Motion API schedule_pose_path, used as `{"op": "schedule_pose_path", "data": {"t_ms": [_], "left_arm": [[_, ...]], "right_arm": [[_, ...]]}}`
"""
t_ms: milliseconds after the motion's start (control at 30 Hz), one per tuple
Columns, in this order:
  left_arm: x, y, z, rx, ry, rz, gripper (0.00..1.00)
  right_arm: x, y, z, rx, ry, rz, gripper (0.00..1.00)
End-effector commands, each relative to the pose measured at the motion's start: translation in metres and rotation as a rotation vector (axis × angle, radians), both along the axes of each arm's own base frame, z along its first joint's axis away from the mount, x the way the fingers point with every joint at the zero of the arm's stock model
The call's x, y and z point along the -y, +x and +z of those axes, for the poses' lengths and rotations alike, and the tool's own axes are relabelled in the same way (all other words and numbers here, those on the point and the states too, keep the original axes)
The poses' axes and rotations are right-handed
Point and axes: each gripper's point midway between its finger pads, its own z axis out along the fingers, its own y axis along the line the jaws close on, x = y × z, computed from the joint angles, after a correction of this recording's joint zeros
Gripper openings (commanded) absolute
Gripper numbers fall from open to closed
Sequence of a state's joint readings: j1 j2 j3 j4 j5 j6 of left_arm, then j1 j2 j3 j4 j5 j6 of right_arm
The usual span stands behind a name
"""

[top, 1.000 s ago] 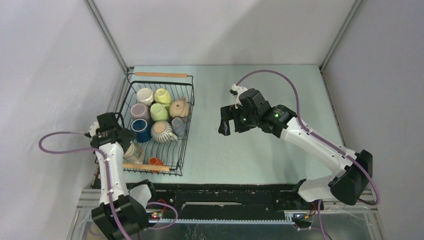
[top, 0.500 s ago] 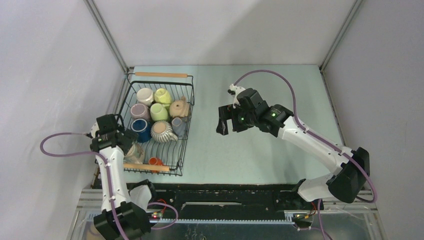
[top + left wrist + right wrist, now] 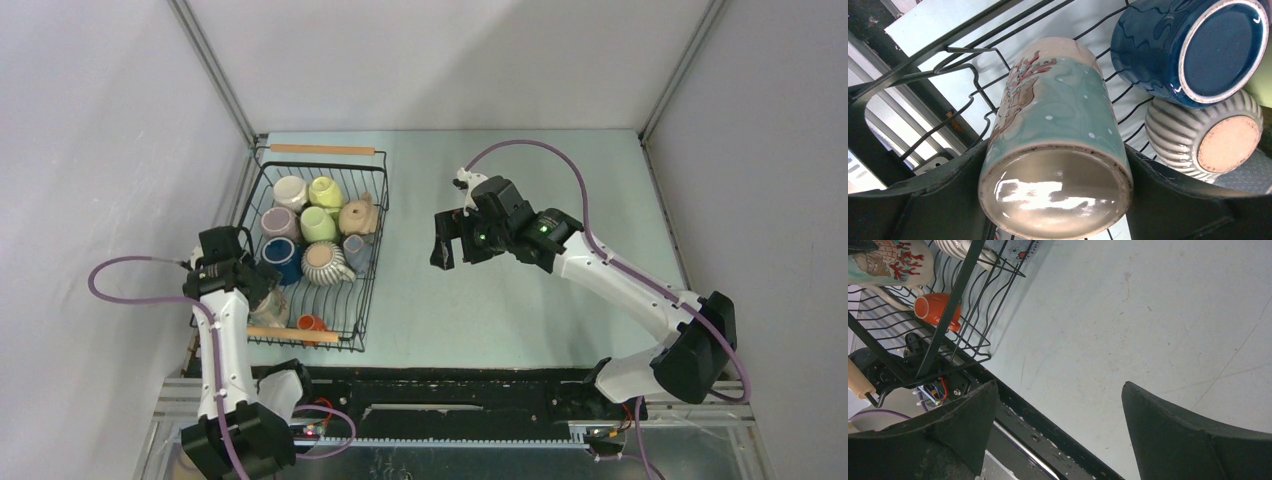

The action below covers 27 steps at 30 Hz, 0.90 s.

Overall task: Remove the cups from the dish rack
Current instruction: Unload the cup from the dish rack.

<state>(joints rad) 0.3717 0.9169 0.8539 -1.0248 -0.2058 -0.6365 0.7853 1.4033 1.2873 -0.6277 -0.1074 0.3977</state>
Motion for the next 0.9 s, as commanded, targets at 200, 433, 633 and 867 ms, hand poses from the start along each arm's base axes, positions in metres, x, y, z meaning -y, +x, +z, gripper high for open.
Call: {"op": "schedule_pose_path", "data": {"t_ms": [200, 433, 633, 867], "left_arm": [[-0.001, -0.002, 0.030, -0.026, 0.066, -0.129, 0.38], [-0.002, -0.001, 0.053, -0.023, 0.113, -0.187, 0.20], [0.010, 0.002, 0.059, -0.018, 0.072, -0.251, 0.07], [0.021, 0.005, 0.077, -0.001, 0.083, -0.313, 0.02]], "right_arm": [[-0.008, 0.005, 0.007, 0.032, 0.037, 0.030, 1.00], [-0.011, 0.005, 0.009, 0.024, 0.044, 0.039, 1.00], [-0.014, 0.004, 0.009, 0.021, 0.048, 0.050, 1.00], [-0.018, 0.005, 0.012, 0.019, 0.069, 0.051, 1.00]]}}
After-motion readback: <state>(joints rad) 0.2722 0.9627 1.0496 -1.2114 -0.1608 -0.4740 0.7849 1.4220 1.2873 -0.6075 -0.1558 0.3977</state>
